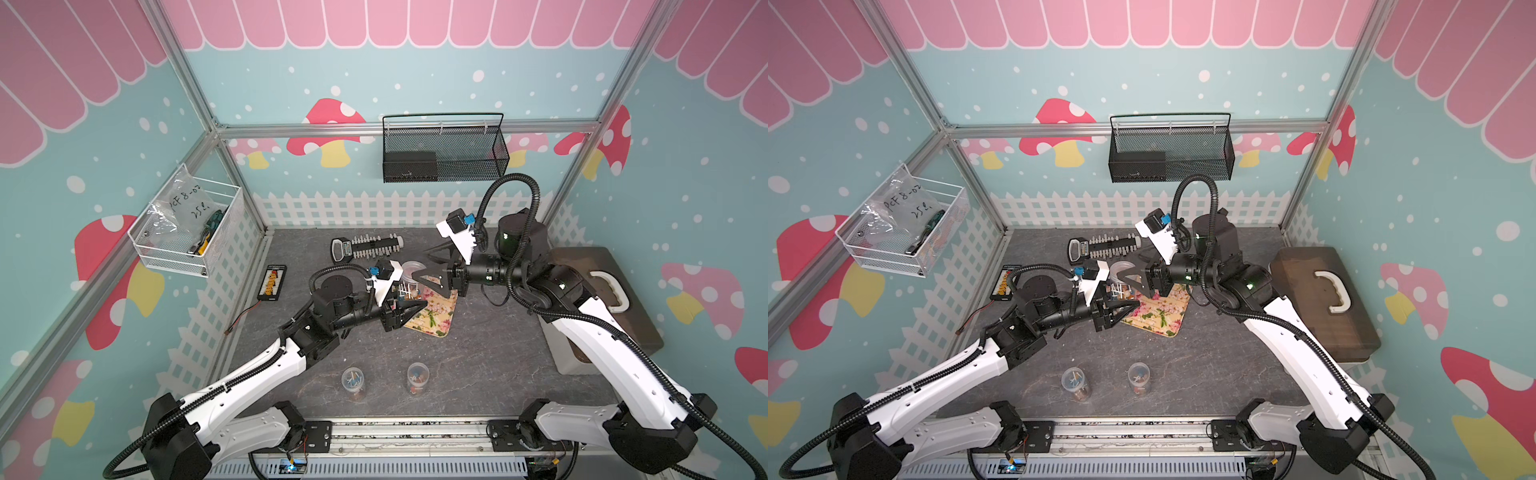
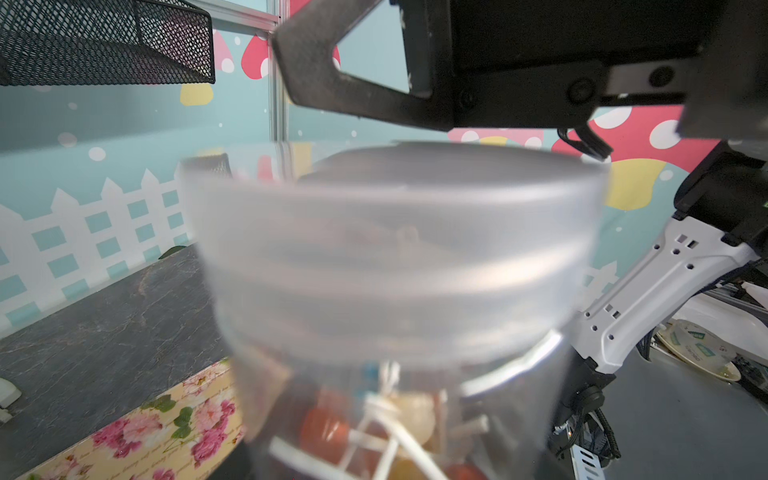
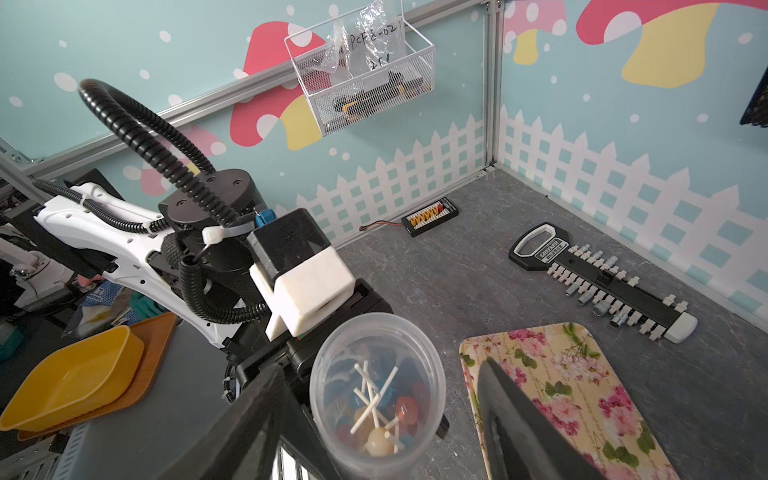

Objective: Pour the candies out of the jar
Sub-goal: Unscrew the lid from the jar.

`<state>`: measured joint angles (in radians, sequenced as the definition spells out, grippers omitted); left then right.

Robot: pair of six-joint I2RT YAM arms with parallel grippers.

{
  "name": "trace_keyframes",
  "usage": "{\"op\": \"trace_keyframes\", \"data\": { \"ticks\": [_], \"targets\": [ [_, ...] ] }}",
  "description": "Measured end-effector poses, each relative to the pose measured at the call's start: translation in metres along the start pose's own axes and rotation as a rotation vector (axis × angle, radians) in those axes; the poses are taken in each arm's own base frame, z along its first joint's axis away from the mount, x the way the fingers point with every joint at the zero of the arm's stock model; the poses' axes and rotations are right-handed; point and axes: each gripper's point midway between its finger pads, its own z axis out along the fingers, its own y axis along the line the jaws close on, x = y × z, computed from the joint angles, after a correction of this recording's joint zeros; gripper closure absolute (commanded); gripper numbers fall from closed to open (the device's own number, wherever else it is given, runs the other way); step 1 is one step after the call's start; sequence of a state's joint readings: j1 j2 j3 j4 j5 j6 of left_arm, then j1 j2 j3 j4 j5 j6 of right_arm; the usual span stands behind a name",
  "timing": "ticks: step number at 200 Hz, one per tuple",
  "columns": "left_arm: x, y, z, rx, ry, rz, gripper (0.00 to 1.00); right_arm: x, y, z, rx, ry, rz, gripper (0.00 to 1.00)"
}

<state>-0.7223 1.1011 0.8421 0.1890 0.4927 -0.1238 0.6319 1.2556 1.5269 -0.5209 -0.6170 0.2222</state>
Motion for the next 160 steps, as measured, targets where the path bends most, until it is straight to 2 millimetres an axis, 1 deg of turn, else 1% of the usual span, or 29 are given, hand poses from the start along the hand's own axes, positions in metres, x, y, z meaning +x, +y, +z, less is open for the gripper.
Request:
{"op": "trace_keyframes", "data": {
  "ticks": [34, 50, 58, 67, 76, 88, 129, 160],
  "targets": [
    [0.0, 0.0, 0.0, 0.001, -0.001, 0.0, 0.61, 0.008, -0.003, 0.014, -0.012, 0.032, 0.026, 0.32],
    [0.0, 0.0, 0.0, -0.001, -0.001, -0.001, 0.61, 0.012, -0.005, 0.019, -0.018, 0.046, 0.036, 0.36],
    [0.0, 0.001, 0.001, -0.002, 0.0, -0.003, 0.61, 0.013, -0.005, 0.021, -0.021, 0.051, 0.037, 0.42],
    [0.001, 0.001, 0.001, -0.005, 0.001, -0.005, 0.61, 0.014, -0.003, 0.022, -0.029, 0.053, 0.04, 0.52],
    [0.001, 0.002, 0.001, -0.006, 0.001, -0.01, 0.61, 0.013, -0.003, 0.023, -0.028, 0.054, 0.036, 0.6],
    [0.0, 0.002, 0.001, -0.006, -0.001, -0.014, 0.61, 0.012, -0.002, 0.023, -0.03, 0.054, 0.03, 0.65],
    [-0.005, 0.001, 0.0, -0.004, -0.02, -0.004, 0.61, 0.007, 0.002, 0.021, -0.071, 0.06, -0.029, 0.7],
    [-0.012, -0.006, -0.001, 0.025, -0.043, 0.032, 0.61, 0.004, 0.016, 0.014, -0.212, 0.04, -0.164, 0.7]
  ]
}}
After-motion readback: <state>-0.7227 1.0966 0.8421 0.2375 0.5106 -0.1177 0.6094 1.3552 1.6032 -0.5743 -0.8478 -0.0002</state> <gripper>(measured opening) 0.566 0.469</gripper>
